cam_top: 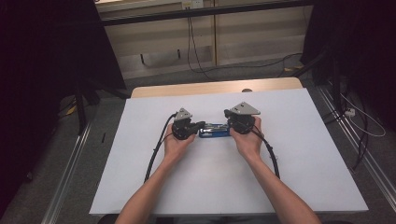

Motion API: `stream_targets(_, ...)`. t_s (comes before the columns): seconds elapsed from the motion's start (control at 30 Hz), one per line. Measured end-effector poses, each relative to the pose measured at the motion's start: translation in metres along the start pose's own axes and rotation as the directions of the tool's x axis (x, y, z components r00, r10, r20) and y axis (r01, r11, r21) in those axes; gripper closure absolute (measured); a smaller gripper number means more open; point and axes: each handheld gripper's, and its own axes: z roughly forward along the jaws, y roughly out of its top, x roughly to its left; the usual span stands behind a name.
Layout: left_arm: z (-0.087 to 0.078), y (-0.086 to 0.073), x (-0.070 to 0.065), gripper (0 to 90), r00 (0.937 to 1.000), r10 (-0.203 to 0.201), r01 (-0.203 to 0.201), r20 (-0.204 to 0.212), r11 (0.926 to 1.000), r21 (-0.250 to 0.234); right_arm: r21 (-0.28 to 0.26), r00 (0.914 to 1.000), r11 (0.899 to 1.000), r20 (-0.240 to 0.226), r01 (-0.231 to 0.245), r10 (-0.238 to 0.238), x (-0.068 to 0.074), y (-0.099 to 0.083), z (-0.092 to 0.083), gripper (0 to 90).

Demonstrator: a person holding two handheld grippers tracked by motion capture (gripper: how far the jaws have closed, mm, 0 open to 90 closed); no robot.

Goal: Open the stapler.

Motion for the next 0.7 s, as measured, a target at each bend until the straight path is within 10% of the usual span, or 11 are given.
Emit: stream_targets(0.7, 0.0, 0.0, 0.001, 90.0, 0.9996, -0.027, 0.027, 0.003, 0.9996, 0.001, 0.03, 0.9987, 0.999, 0.028, -0.044, 0.044, -0.025, -0.013, -0.009, 90.0)
